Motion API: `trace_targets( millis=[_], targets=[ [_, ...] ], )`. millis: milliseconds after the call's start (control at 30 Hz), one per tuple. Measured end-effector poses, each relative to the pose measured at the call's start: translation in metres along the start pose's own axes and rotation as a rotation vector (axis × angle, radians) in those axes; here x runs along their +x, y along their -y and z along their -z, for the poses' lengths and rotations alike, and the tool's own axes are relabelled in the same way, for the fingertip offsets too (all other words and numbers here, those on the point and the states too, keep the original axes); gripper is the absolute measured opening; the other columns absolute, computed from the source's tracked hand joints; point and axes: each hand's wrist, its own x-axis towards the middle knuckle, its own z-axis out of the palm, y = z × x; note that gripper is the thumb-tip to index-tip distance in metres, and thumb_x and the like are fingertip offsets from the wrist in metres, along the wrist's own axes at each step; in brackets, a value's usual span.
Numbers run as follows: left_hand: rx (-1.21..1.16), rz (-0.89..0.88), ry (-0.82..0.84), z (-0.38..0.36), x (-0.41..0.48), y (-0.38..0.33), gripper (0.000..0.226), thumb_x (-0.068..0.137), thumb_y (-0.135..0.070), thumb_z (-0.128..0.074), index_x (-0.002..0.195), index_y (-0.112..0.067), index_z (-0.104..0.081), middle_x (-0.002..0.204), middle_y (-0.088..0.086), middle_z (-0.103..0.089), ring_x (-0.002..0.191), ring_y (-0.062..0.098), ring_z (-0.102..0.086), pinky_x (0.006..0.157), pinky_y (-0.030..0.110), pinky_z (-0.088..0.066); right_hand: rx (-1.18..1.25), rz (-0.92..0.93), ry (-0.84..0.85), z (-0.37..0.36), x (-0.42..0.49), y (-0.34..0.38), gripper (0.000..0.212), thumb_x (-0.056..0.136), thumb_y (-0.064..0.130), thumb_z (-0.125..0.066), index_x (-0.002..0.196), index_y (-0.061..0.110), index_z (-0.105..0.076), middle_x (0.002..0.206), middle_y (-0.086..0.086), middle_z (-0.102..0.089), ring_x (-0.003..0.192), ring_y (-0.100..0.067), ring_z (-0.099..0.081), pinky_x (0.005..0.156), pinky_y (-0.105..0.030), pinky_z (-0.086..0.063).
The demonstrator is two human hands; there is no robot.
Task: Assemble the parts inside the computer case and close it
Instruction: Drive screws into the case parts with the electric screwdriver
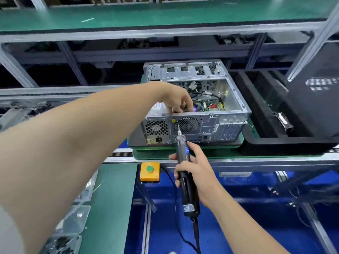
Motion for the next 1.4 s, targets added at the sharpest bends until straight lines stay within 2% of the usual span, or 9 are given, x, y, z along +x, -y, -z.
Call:
trace_targets(
  millis=[100, 200, 434, 500, 567, 734, 934, 1168, 1401],
  targets=[
    [0.141, -0.065, -0.028, 0.002, -0.001, 0.002, 0.029, 0.098, -0.004, -0.061, 0.109, -0.029, -0.068, 0.102, 0.004, -0.064, 0.089, 0.022, -0.062, 0.076, 0.032, -0.056, -0.076, 0.01, 0.005, -0.005, 0.002, 0.001, 0.086, 0.076, -0.013, -0.066, 0.143, 0.038, -0.05, 0.12, -0.018, -0.068, 0.068, -0.034, -0.055, 0.061, -0.042, -0.053],
    [0.116, -0.094, -0.061, 0.001, -0.002, 0.008, 0.029, 0.097, -0.002, -0.061, 0.111, -0.025, -0.072, 0.104, 0.003, -0.069, 0.092, 0.022, -0.066, 0.084, 0.035, -0.059, -0.127, 0.02, 0.025, -0.009, 0.004, 0.003, 0.095, 0.071, -0.008, -0.07, 0.15, 0.04, -0.045, 0.125, -0.016, -0.066, 0.073, -0.032, -0.056, 0.065, -0.042, -0.054],
    [0.033, -0.135, -0.147, -0.003, -0.007, 0.025, 0.027, 0.095, -0.007, -0.064, 0.114, -0.022, -0.077, 0.095, -0.006, -0.073, 0.075, 0.005, -0.067, 0.064, 0.02, -0.054, -0.207, 0.036, 0.073, -0.009, 0.005, 0.004, 0.12, 0.069, -0.011, -0.071, 0.16, 0.051, -0.025, 0.133, -0.015, -0.06, 0.073, -0.027, -0.057, 0.072, -0.037, -0.053],
    [-0.009, -0.115, -0.132, -0.004, -0.007, 0.031, 0.027, 0.097, -0.008, -0.062, 0.112, -0.025, -0.077, 0.084, -0.007, -0.07, 0.058, 0.001, -0.062, 0.052, 0.018, -0.049, -0.223, 0.037, 0.07, -0.009, 0.006, 0.004, 0.121, 0.068, -0.011, -0.071, 0.16, 0.052, -0.024, 0.133, -0.014, -0.06, 0.074, -0.027, -0.056, 0.072, -0.037, -0.053],
    [-0.021, -0.119, -0.133, -0.004, -0.007, 0.033, 0.027, 0.098, -0.007, -0.061, 0.111, -0.024, -0.077, 0.079, -0.009, -0.069, 0.053, 0.001, -0.059, 0.051, 0.018, -0.048, -0.235, 0.038, 0.072, -0.009, 0.007, 0.003, 0.121, 0.068, -0.012, -0.07, 0.16, 0.053, -0.024, 0.132, -0.014, -0.06, 0.073, -0.028, -0.055, 0.071, -0.036, -0.053],
    [-0.063, -0.122, -0.122, -0.006, -0.008, 0.036, 0.028, 0.099, -0.007, -0.059, 0.111, -0.026, -0.076, 0.085, -0.01, -0.068, 0.062, 0.001, -0.06, 0.065, 0.024, -0.057, -0.244, 0.031, 0.067, -0.009, 0.008, 0.003, 0.121, 0.068, -0.013, -0.069, 0.159, 0.053, -0.025, 0.131, -0.013, -0.06, 0.074, -0.028, -0.054, 0.069, -0.037, -0.054],
    [-0.15, -0.127, -0.118, -0.008, -0.011, 0.043, 0.034, 0.1, -0.009, -0.057, 0.113, -0.032, -0.077, 0.071, -0.023, -0.064, 0.063, 0.002, -0.056, 0.064, 0.021, -0.052, -0.247, 0.034, 0.07, -0.009, 0.009, 0.002, 0.119, 0.067, -0.012, -0.068, 0.158, 0.054, -0.029, 0.129, -0.013, -0.061, 0.073, -0.028, -0.053, 0.068, -0.038, -0.053],
    [-0.201, -0.143, -0.096, -0.008, -0.016, 0.046, 0.04, 0.098, 0.001, -0.055, 0.118, -0.027, -0.076, 0.098, -0.005, -0.072, 0.077, 0.01, -0.058, 0.065, 0.02, -0.051, -0.214, 0.02, 0.055, -0.01, 0.009, 0.004, 0.118, 0.065, -0.01, -0.071, 0.16, 0.048, -0.031, 0.132, -0.015, -0.059, 0.077, -0.03, -0.05, 0.07, -0.043, -0.051],
    [-0.197, -0.119, -0.073, -0.006, -0.014, 0.045, 0.038, 0.097, 0.004, -0.054, 0.116, -0.023, -0.074, 0.093, 0.0, -0.062, 0.079, 0.013, -0.056, 0.064, 0.019, -0.05, -0.144, 0.022, 0.055, -0.014, 0.009, 0.005, 0.118, 0.063, -0.012, -0.069, 0.159, 0.045, -0.033, 0.133, -0.019, -0.058, 0.074, -0.029, -0.049, 0.068, -0.043, -0.049]
  ],
)
